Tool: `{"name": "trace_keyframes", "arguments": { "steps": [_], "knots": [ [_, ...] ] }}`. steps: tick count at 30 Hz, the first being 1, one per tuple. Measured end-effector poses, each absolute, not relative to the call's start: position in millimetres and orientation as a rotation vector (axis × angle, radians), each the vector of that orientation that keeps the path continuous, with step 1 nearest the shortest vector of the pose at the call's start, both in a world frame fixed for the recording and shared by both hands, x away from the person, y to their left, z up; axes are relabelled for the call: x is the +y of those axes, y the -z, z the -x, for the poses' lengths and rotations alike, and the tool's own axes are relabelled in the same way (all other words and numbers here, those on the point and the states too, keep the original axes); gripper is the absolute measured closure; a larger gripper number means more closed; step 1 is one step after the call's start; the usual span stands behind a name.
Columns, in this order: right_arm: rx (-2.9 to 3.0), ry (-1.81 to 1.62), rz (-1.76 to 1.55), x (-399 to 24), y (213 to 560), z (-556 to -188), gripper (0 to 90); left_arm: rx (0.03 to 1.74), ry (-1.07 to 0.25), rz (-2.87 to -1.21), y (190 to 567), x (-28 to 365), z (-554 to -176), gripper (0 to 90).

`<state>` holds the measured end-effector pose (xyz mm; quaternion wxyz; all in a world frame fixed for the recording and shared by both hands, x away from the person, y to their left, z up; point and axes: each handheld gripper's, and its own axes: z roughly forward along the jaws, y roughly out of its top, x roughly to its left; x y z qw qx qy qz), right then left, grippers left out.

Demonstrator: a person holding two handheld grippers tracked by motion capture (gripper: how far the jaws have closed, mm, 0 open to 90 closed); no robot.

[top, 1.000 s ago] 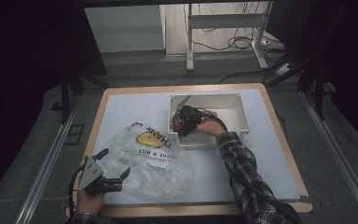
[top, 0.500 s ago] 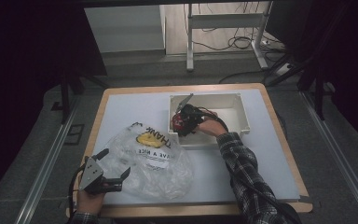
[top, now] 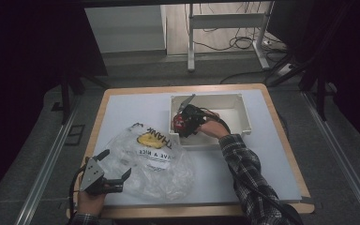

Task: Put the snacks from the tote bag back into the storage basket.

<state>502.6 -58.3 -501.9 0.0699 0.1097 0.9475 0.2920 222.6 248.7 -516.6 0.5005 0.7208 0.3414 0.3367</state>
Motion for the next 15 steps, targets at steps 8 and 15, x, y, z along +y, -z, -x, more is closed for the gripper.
{"name": "trace_keyframes", "arguments": {
  "steps": [8, 15],
  "knots": [
    [2.832, -0.879, -0.326, -58.7, 496.8, -498.8, 7.5, 0.825, -0.814, -1.744, 516.6, 248.6, -222.6, 0.6],
    [2.83, -0.869, -0.324, -61.2, 495.1, -496.6, 7.1, 0.824, -0.815, -1.746, 516.6, 248.5, -222.6, 0.6]
  ]
}}
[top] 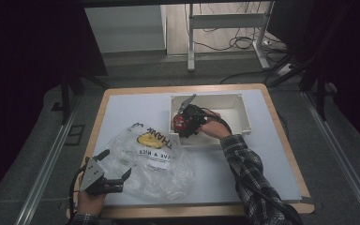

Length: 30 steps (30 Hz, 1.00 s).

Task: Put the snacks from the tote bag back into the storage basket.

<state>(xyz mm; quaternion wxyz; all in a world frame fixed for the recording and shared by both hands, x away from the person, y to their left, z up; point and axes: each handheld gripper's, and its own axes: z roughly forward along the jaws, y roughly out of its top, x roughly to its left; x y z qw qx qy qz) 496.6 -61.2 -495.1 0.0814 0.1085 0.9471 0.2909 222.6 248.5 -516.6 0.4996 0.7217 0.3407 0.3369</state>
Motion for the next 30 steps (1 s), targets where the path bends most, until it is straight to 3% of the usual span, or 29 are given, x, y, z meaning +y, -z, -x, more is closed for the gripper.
{"name": "trace_keyframes", "arguments": {
  "steps": [30],
  "knots": [
    [2.794, -0.859, -0.307, -69, 486, -485, 5.3, 0.822, -0.813, -1.749, 517, 248, -223, 0.6]
  ]
}}
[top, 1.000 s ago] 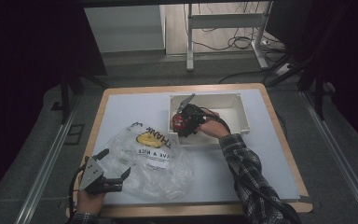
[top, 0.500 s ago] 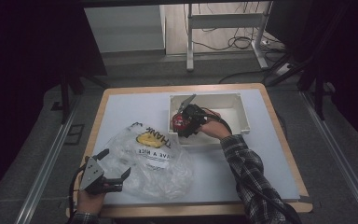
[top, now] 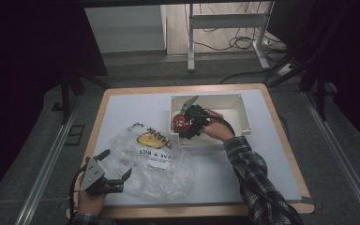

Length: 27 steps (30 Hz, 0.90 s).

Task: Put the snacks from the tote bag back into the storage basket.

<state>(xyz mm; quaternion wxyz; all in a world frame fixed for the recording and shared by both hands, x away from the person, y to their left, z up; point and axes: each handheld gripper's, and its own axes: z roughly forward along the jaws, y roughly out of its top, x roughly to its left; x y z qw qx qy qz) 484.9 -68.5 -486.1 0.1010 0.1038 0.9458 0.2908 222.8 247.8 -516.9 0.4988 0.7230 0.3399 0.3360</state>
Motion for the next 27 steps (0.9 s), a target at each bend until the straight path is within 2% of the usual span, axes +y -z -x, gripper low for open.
{"name": "trace_keyframes", "arguments": {
  "steps": [27],
  "knots": [
    [2.768, -0.892, -0.352, -77, 480, -473, 4.9, 0.826, -0.817, -1.748, 517, 248, -223, 0.3]
  ]
}}
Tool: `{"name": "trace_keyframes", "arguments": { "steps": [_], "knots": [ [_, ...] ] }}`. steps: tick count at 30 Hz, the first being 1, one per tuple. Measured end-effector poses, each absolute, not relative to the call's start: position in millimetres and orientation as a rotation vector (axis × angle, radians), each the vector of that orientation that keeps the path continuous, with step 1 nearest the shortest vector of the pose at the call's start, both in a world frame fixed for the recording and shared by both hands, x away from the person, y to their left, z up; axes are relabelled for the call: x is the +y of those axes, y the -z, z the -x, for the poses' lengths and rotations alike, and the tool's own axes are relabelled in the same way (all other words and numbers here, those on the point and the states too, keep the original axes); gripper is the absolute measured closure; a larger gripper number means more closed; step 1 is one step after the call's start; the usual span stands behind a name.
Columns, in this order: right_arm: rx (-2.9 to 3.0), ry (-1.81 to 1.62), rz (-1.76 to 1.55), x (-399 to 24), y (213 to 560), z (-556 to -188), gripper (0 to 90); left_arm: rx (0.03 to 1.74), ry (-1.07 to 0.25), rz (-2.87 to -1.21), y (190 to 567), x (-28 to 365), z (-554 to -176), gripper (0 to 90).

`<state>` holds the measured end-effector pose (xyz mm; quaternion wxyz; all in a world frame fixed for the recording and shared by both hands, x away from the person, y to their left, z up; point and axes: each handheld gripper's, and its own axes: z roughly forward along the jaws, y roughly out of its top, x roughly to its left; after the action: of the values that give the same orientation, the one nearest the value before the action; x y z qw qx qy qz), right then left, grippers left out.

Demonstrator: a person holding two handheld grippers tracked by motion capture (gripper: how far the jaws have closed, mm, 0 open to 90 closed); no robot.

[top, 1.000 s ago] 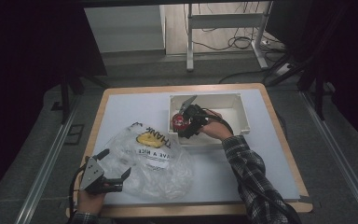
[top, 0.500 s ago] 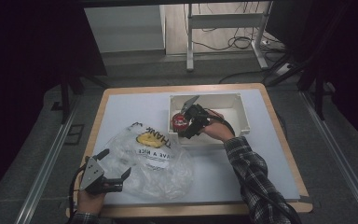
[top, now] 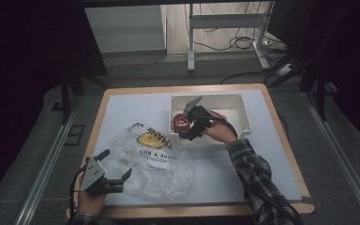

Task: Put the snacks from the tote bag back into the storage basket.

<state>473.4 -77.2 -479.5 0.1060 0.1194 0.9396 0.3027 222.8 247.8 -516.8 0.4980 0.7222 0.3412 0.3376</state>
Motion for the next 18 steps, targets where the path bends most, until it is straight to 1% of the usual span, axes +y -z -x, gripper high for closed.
{"name": "trace_keyframes", "arguments": {
  "steps": [18],
  "knots": [
    [2.744, -0.919, -0.371, -84.1, 478.5, -464.9, 4.9, 0.826, -0.818, -1.748, 516.9, 247.6, -222.6, 0.2]
  ]
}}
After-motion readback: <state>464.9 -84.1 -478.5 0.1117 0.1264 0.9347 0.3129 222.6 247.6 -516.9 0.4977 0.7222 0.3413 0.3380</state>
